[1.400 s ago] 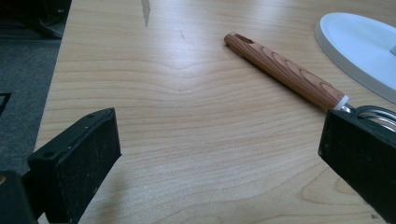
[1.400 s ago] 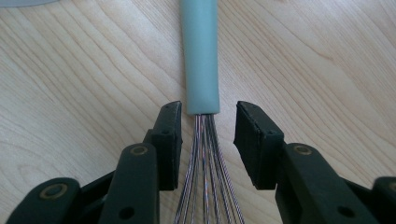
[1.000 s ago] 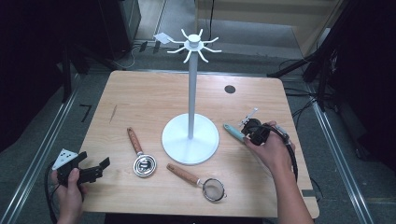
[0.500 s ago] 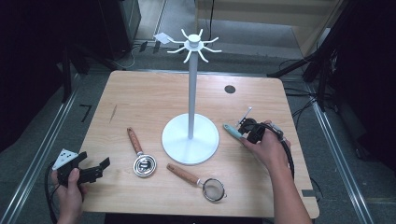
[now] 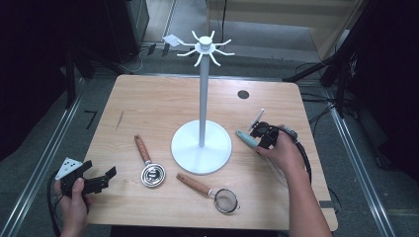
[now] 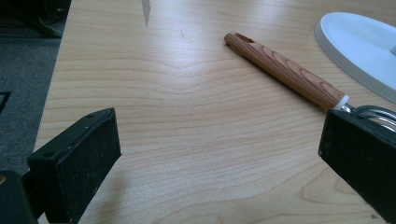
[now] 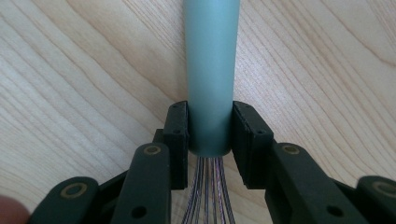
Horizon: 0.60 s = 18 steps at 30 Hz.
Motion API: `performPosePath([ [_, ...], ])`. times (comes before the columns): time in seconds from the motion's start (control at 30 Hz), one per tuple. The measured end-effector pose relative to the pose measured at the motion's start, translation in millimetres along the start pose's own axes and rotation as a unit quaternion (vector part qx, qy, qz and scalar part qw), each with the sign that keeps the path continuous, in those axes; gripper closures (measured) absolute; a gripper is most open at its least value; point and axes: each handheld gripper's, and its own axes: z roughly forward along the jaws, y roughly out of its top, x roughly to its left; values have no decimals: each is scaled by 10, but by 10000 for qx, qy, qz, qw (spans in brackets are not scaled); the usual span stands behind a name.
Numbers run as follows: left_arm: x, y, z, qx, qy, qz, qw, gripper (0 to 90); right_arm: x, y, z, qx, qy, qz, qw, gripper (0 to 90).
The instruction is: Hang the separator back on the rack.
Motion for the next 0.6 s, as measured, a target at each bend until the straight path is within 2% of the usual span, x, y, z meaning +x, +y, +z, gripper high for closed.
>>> performPosePath([
  [0.13, 0, 0, -1, -5, -4, 1, 10000, 0, 16, 33, 18, 83, -101, -7, 9999, 702],
  [0.2, 1, 0, -1, -1, -2, 7, 10000, 0, 10, 55, 65, 205, -68, 100, 9997, 699],
  [0.43, 4, 1, 1, 6, -11, -4, 10000, 0, -23, 63, 67, 245, 109, 172, 9995, 707],
  [0.6, 0, 0, 0, 5, -8, -8, 10000, 0, 2, 40, 61, 165, 13, 175, 9997, 708],
])
